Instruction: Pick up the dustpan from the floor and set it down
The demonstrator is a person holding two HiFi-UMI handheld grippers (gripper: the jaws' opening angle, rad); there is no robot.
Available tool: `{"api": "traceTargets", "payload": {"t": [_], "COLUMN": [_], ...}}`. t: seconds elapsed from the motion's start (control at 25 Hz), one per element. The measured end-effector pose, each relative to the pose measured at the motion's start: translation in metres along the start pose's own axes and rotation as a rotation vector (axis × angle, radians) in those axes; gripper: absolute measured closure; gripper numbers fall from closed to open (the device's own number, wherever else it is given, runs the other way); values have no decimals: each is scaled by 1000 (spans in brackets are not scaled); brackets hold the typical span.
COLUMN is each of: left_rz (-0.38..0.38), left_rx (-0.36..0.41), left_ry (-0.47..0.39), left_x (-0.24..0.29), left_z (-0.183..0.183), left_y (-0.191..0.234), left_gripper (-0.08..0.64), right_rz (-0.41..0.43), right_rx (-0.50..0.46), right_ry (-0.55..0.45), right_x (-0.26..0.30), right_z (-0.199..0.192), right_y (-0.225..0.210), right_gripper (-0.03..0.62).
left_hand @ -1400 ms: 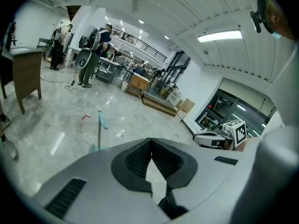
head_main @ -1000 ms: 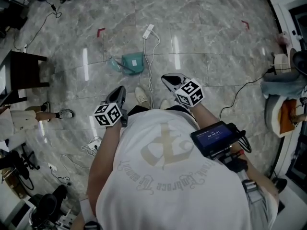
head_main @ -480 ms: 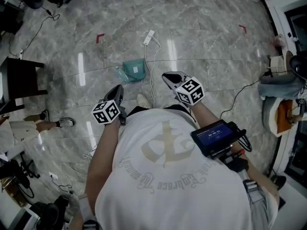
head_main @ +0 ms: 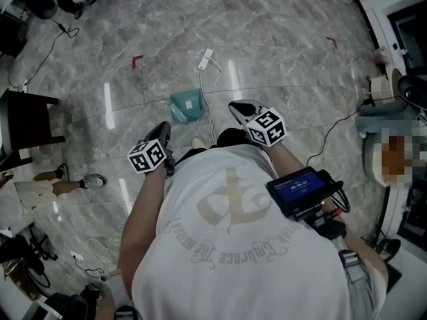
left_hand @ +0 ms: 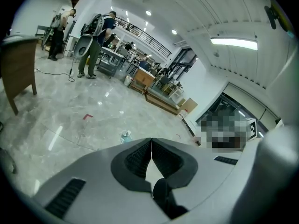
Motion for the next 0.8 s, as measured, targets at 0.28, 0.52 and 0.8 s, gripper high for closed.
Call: {"api": "traceTargets", "payload": {"t": [0.28,0.52,0.8], "left_rz": [10,51,99], "left_rx": [-21,-49,-58], "left_ry": [-17,-52,-21], "left_x": [-7,-20,28], "left_z": [-6,-17,7], "left_y": [0,7,11], "left_gripper": [546,546,546], "right_rz": [25,62,82], "right_rx": [-12,-24,0], "right_ry": [4,13,47], "right_x": [8,10,56], "right_z": [3,-6,20], "right_y": [6,11,-46], "right_gripper": [574,574,574]}}
Point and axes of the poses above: the fingertips, and each gripper's own axes: x forward along the fingers, y to its left, z out of its top, the point moved 6 cm from there along -x, backward along the fingers, and after that the axes turned 14 degrees about -y, right-handed, at the moved point
